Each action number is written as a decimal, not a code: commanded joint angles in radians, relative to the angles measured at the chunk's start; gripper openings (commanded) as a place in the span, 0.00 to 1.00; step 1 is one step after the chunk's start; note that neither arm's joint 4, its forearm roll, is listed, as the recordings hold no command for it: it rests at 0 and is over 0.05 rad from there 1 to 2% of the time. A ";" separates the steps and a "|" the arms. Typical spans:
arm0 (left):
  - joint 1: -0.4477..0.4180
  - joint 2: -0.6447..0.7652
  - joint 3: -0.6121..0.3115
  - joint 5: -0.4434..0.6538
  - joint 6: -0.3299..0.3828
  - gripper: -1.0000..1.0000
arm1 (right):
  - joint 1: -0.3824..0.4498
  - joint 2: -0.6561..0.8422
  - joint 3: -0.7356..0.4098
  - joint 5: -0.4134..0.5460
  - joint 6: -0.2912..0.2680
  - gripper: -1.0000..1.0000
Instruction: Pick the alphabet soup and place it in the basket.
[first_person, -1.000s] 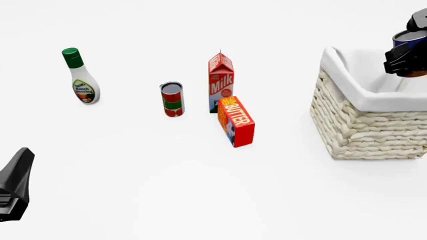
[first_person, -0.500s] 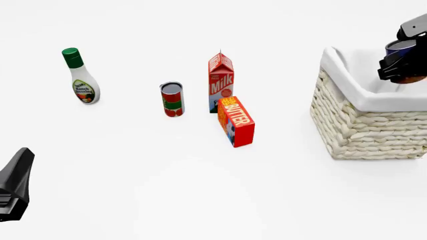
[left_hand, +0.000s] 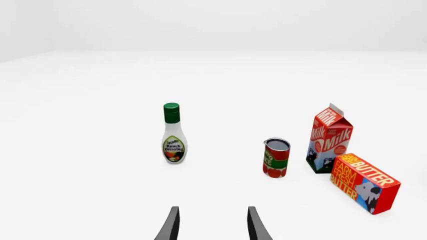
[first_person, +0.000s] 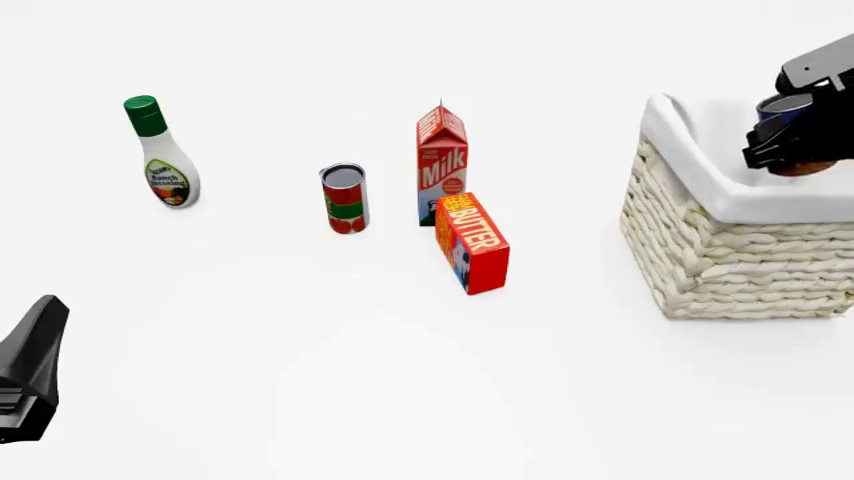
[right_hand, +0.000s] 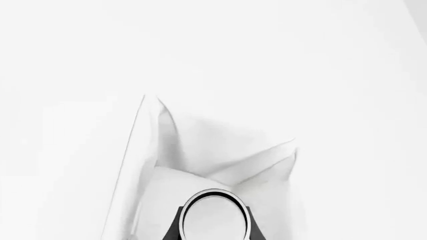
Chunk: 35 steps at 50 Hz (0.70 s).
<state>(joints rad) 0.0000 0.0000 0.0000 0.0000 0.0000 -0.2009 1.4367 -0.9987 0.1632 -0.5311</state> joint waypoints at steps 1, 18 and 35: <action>0.000 0.000 0.000 0.000 0.000 1.00 | 0.003 0.025 -0.015 -0.016 0.020 0.00; 0.000 0.000 0.000 0.000 0.000 1.00 | 0.004 0.066 -0.023 -0.033 0.022 0.00; 0.000 0.000 0.000 0.000 0.000 1.00 | 0.002 0.086 -0.031 -0.036 0.023 0.00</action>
<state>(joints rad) 0.0000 0.0000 0.0000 0.0000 0.0000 -0.1992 1.5165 -1.0172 0.1332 -0.5314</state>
